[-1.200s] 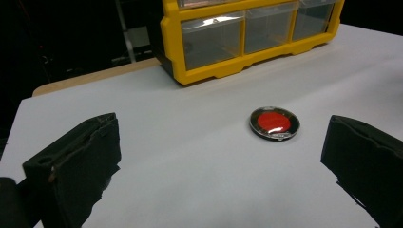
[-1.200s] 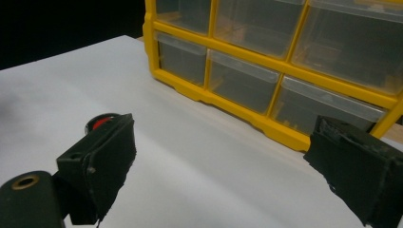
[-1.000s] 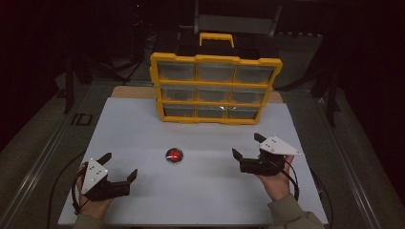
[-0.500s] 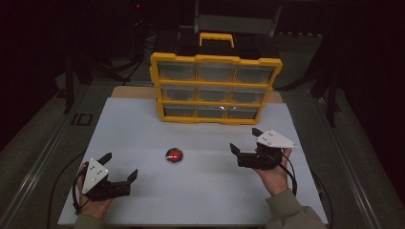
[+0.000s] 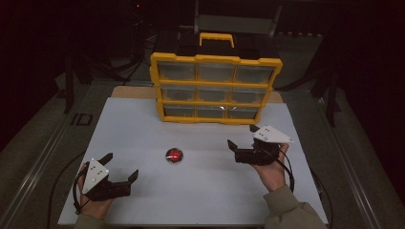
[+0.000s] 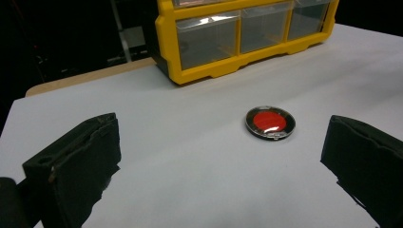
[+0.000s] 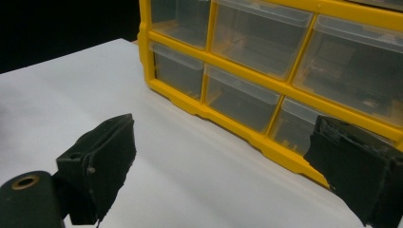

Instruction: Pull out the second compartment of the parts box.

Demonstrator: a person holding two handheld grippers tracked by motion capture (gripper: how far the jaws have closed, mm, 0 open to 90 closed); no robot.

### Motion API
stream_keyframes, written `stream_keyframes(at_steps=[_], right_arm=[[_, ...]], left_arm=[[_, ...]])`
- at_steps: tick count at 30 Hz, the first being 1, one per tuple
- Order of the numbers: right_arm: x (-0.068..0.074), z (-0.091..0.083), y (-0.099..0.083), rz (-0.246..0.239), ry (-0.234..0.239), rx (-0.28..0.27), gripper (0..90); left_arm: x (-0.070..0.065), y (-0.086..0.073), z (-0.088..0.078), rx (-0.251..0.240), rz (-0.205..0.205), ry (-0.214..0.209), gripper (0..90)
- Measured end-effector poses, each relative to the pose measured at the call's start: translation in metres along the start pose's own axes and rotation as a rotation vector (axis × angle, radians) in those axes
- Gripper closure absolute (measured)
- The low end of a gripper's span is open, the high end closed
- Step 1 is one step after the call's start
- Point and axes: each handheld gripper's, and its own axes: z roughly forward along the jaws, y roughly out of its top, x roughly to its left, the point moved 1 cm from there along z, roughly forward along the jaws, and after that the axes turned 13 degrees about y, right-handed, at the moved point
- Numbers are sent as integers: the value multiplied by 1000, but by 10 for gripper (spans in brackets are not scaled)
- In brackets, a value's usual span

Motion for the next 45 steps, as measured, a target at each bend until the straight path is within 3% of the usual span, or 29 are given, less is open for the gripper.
stream_keyframes(at_steps=[24,39,45], right_arm=[[-11,16,15,2,3,26,83],[-19,24,16,4,-5,50,84],[-24,25,18,22,-2,55,84]], left_arm=[[-1,-1,1,2,4,-14,0],[0,-1,1,3,1,-14,0],[-1,-1,1,2,1,-14,0]])
